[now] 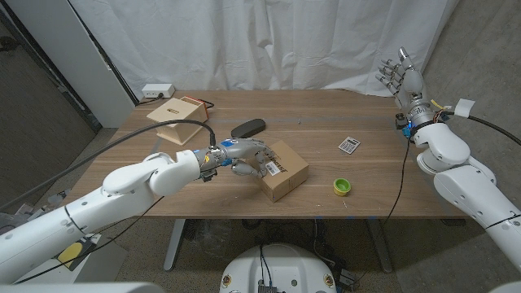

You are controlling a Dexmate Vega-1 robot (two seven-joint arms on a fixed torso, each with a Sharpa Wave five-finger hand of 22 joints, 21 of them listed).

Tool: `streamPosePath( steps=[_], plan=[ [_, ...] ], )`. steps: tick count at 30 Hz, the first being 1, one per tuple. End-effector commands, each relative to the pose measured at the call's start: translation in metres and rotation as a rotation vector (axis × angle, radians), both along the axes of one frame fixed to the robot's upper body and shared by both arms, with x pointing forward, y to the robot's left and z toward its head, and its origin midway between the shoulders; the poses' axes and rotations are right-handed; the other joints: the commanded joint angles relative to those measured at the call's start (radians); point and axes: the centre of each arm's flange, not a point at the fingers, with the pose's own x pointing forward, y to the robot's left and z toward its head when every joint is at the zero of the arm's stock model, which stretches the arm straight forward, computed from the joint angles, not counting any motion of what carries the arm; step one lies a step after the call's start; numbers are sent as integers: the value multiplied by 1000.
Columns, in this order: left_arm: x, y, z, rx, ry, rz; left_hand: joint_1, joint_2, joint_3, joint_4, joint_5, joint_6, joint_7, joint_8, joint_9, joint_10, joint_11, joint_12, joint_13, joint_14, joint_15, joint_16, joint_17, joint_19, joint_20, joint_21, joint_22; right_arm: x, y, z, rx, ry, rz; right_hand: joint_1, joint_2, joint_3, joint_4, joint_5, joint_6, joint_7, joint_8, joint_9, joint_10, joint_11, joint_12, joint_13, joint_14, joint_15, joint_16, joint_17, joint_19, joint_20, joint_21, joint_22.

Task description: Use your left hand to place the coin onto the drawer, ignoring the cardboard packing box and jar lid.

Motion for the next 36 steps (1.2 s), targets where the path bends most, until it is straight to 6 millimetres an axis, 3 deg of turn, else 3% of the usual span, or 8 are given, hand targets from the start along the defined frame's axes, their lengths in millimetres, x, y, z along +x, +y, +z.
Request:
streamPosePath(
  steps=[1,7,19,36],
  plan=[
    [-3,0,23,1,2,-7,-2,2,4,7,1,84,72,7,3,19,2,8,3,13,-87,11,4,10,1,10,5,-3,-1,0,4,0,9,-8,-3,-4,3,9,8,-1,2,4,7,3,3,1,11,2,6,2,6,4,-1,2],
    [-4,2,38,-9,-10,-16,-2,1,4,6,0,90,75,9,3,27,1,8,3,21,-85,12,4,17,0,12,5,-4,0,3,6,-1,12,-8,-3,-4,3,10,9,-1,2,4,9,3,3,1,11,3,6,2,5,4,-2,2],
    [2,5,50,-36,-29,-31,0,-2,5,5,-1,100,81,11,2,42,-1,8,3,30,-85,11,3,24,1,13,5,-5,2,5,18,-10,1,-7,-1,-4,2,10,9,0,2,4,10,2,3,1,12,4,6,2,5,5,-2,3],
    [-8,24,81,-104,-124,22,0,-1,7,4,-2,98,84,8,2,47,2,1,3,38,-84,8,4,31,0,13,6,-2,9,6,22,-35,14,-5,-1,-3,1,10,9,0,2,4,10,1,3,1,12,3,5,2,6,3,-2,3]
  ],
)
